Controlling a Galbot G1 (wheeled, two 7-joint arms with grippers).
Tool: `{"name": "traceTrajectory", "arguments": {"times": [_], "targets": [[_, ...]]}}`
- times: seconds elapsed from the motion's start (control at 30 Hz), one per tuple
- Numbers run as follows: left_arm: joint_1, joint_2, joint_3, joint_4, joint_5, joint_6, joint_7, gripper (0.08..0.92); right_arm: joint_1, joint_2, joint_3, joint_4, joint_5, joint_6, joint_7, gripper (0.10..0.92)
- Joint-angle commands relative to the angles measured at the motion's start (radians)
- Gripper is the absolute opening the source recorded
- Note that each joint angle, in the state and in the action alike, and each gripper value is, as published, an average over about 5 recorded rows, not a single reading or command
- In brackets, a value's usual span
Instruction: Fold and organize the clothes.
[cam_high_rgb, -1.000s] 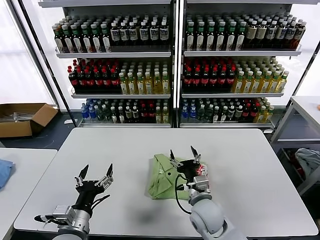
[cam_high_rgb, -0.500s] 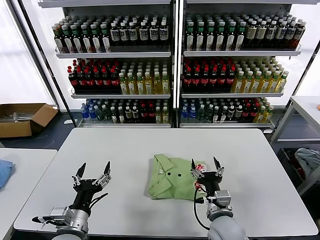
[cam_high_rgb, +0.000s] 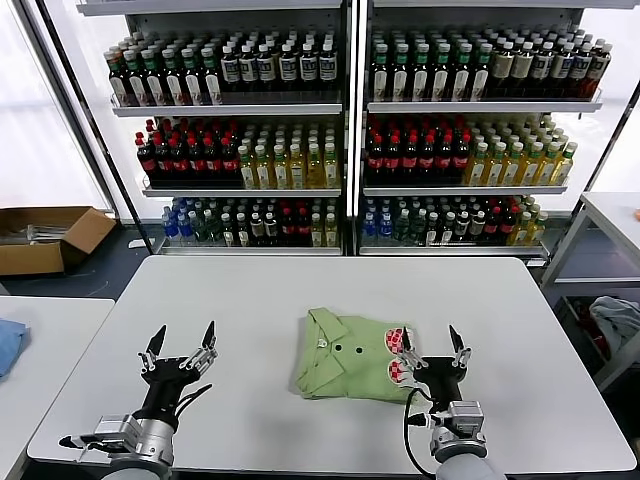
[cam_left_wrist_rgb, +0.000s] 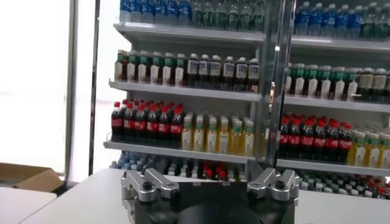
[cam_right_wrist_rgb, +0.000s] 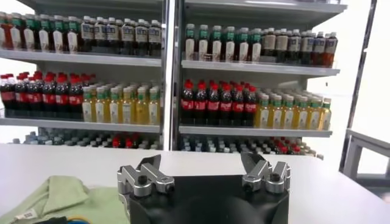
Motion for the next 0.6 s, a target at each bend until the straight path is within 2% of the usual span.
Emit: {"name": "traceTrajectory", "arguments": {"times": [0.03,0.33,0.6], "targets": [[-0.011,-0.046,-0.048,0.032,0.01,0.012,0.049,0.823,-0.049,0.041,0.105,0.01,-0.021,0.005,-0.027,0.823],[0.009,0.012,-0.114,0.027,-0.02,0.013,0.095,0.823,-0.052,0.075,0.144,-0.039,-0.019,0.016,-0.052,0.823],[-0.007,0.047,-0.056,0.014,-0.027,0.032,0.106,0.823,-0.041,0.099,0.122,-0.022,-0.033,0.004,-0.063,0.823]]}}
